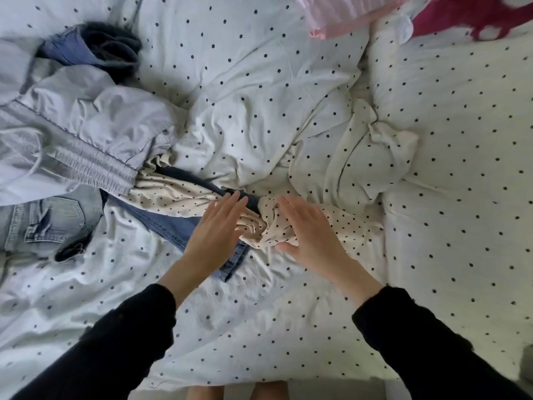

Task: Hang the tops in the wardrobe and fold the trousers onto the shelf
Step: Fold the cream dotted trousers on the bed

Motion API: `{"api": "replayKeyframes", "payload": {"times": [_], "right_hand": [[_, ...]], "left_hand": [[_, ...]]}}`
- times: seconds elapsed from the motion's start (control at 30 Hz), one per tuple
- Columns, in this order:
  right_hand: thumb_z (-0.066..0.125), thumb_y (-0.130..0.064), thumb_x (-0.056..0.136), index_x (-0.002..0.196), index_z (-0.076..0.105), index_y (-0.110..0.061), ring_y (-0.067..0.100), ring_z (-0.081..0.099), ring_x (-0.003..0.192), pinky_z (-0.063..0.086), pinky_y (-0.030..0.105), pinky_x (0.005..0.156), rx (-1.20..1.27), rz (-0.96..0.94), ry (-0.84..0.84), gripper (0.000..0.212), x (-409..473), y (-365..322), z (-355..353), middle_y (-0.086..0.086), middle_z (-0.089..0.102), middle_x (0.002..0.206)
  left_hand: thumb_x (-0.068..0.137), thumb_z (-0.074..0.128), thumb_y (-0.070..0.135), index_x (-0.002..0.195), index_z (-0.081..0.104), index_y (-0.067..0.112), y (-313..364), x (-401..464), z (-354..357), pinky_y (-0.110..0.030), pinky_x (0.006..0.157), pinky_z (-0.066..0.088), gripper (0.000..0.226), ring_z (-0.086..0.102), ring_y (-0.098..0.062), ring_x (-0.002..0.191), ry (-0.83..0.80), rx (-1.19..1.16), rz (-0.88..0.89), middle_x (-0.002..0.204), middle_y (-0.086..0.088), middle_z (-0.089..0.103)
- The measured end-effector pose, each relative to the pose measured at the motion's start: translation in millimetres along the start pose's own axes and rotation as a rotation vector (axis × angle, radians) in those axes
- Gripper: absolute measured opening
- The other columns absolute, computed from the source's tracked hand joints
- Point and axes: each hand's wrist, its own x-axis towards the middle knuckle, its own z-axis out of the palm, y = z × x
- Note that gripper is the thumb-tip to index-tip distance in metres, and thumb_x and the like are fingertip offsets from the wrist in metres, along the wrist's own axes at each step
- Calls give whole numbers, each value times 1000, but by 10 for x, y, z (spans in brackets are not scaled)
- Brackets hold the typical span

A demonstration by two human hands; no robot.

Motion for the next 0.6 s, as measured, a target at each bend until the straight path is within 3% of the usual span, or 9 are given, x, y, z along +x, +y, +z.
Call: {"api": "replayKeyframes", "payload": {"times": [0.07, 0.2, 0.23, 0.3, 0.37, 0.4, 0.47, 0.53, 0.6], "right_hand": [[79, -39, 69, 141, 40, -11, 35, 42, 131, 34, 58, 105, -98, -69, 27, 87, 252, -193, 168, 15, 46, 141], [72, -34, 79, 144, 34, -14, 34, 38, 132, 30, 56, 106, -244, -45, -87, 78, 529, -507, 392, 12, 37, 147], [77, -25, 74, 134, 48, -14, 34, 51, 118, 40, 52, 97, -238, -33, -58, 68, 546, -548, 416, 12, 51, 133], [84, -8, 55, 87, 74, -15, 26, 62, 74, 49, 40, 72, -246, -15, 23, 35, 565, -550, 473, 4, 65, 90], [86, -12, 52, 59, 69, -19, 19, 56, 56, 48, 35, 68, -260, -11, 69, 19, 559, -503, 448, -3, 60, 68], [85, -17, 56, 58, 67, -20, 18, 56, 55, 48, 34, 71, -270, -16, 79, 18, 529, -481, 401, -5, 59, 65], [74, -17, 74, 76, 69, -16, 18, 61, 68, 46, 37, 83, -224, -5, 121, 6, 409, -371, 287, -3, 65, 75], [55, -12, 86, 100, 65, -9, 22, 62, 88, 41, 40, 92, -145, 53, 118, 18, 238, -191, 184, 3, 65, 95], [53, -6, 86, 105, 62, -5, 25, 62, 88, 44, 38, 85, -66, 158, 171, 21, 40, 48, 45, 8, 65, 97]], "left_hand": [[92, 56, 12, 148, 21, 12, -322, -11, -37, -41, 117, 3, 67, 8, -26, 146, -68, 78, -121, 157, -10, 15], [92, 51, 6, 151, 3, 25, -744, -12, -70, -48, 115, -3, 77, -10, -24, 145, -164, 235, -231, 159, -5, -2], [93, 51, 8, 150, 7, 26, -821, -6, -83, -50, 115, -2, 75, -6, -24, 146, -160, 249, -266, 158, -5, 3], [91, 56, 15, 145, 29, 22, -914, 17, -92, -53, 114, 7, 61, 16, -26, 143, -117, 280, -322, 151, -6, 27], [89, 60, 14, 129, 54, 19, -926, 36, -82, -52, 110, 20, 40, 45, -29, 125, -54, 341, -315, 129, -8, 53], [87, 61, 9, 116, 64, 16, -901, 23, -72, -50, 103, 32, 31, 56, -30, 107, -17, 365, -303, 112, -9, 62], [79, 62, -4, 94, 72, 13, -755, -11, -56, -38, 70, 48, 24, 58, -26, 70, 54, 323, -263, 82, -8, 65], [80, 56, -5, 89, 70, 11, -468, -65, -27, -29, 52, 42, 23, 53, -21, 62, 53, 216, -245, 77, -4, 63], [82, 50, 5, 89, 69, 11, -64, -91, 50, -25, 49, 45, 21, 60, -19, 63, 55, 102, -162, 79, -2, 65]]}}
